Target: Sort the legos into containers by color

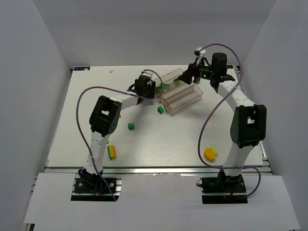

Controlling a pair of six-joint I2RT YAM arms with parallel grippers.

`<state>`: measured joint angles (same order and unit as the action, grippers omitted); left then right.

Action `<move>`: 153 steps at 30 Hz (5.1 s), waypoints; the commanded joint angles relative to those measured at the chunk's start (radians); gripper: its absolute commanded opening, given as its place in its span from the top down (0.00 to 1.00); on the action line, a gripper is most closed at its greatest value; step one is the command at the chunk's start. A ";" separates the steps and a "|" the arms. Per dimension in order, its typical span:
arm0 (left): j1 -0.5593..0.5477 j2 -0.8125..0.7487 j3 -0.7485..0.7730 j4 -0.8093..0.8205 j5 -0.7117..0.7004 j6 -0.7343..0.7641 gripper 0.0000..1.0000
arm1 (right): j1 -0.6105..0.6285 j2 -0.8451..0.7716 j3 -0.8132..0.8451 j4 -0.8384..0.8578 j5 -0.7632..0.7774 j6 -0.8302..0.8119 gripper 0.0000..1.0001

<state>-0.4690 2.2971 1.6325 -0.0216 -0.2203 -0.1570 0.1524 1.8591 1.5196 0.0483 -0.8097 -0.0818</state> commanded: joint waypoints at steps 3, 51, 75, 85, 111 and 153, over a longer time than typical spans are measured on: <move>-0.003 0.018 0.067 -0.021 -0.013 0.019 0.20 | -0.014 -0.057 -0.009 0.013 -0.022 0.008 0.41; 0.018 -0.288 -0.065 0.097 0.302 -0.165 0.83 | -0.022 -0.182 -0.214 -0.131 0.000 -0.161 0.90; 0.018 -0.044 0.159 0.117 0.202 -0.299 0.53 | -0.054 -0.242 -0.291 -0.137 0.007 -0.170 0.70; 0.018 -0.048 0.138 0.124 0.213 -0.311 0.40 | -0.062 -0.225 -0.280 -0.131 0.009 -0.161 0.64; 0.119 -0.681 -0.537 0.126 0.139 -0.411 0.44 | -0.057 0.171 0.295 -0.323 0.682 0.221 0.42; 0.128 -1.036 -0.761 -0.035 0.001 -0.412 0.31 | -0.034 0.612 0.570 -0.151 0.962 0.445 0.35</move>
<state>-0.3374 1.3087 0.8749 -0.0399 -0.2028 -0.5690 0.1127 2.4626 2.0346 -0.1539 0.1192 0.3271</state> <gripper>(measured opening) 0.690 0.648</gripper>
